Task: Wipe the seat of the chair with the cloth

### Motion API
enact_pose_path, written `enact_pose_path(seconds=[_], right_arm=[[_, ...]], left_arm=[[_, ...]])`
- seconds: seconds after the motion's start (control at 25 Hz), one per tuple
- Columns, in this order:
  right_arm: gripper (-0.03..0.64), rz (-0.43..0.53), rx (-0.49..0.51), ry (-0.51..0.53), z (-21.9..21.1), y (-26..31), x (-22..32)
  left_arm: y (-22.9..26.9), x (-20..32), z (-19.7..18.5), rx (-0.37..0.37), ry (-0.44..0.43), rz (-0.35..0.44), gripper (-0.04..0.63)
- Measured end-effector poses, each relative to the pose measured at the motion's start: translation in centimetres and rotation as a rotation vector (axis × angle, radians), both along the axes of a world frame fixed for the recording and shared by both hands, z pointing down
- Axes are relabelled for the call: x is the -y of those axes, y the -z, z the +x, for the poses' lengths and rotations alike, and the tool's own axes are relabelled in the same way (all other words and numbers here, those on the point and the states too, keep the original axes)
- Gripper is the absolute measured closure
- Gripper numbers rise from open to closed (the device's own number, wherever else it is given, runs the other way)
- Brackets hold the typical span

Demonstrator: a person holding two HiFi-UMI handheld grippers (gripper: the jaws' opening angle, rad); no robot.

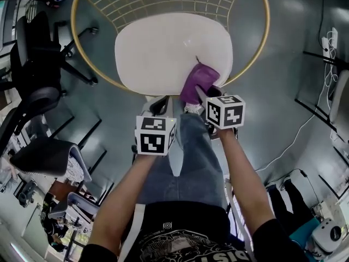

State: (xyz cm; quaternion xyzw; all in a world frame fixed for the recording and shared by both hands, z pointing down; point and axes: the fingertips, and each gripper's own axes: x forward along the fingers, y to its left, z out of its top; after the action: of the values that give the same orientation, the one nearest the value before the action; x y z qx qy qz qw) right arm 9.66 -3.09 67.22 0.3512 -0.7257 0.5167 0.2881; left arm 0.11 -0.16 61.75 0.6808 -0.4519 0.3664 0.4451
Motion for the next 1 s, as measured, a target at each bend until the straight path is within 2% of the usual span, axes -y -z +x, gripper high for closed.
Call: enact_pose_path(seconds=[0.6, 0.76, 1.0], right_arm=[[0.557, 0.033, -0.036, -0.126, 8.4, 2.0, 1.8], [0.557, 0.056, -0.019, -0.099, 7.9, 4.0, 2.6], [0.557, 0.17, 0.02, -0.001, 4.9, 10.4, 4.0]], left_arm=[[1.9, 1.2, 4.8, -0.001, -0.048, 0.028, 0.594], [3.5, 2.0, 5.0, -0.003, -0.038, 0.059, 0.595], [7.5, 3.6, 5.3, -0.035, 0.004, 0.124, 0.595]])
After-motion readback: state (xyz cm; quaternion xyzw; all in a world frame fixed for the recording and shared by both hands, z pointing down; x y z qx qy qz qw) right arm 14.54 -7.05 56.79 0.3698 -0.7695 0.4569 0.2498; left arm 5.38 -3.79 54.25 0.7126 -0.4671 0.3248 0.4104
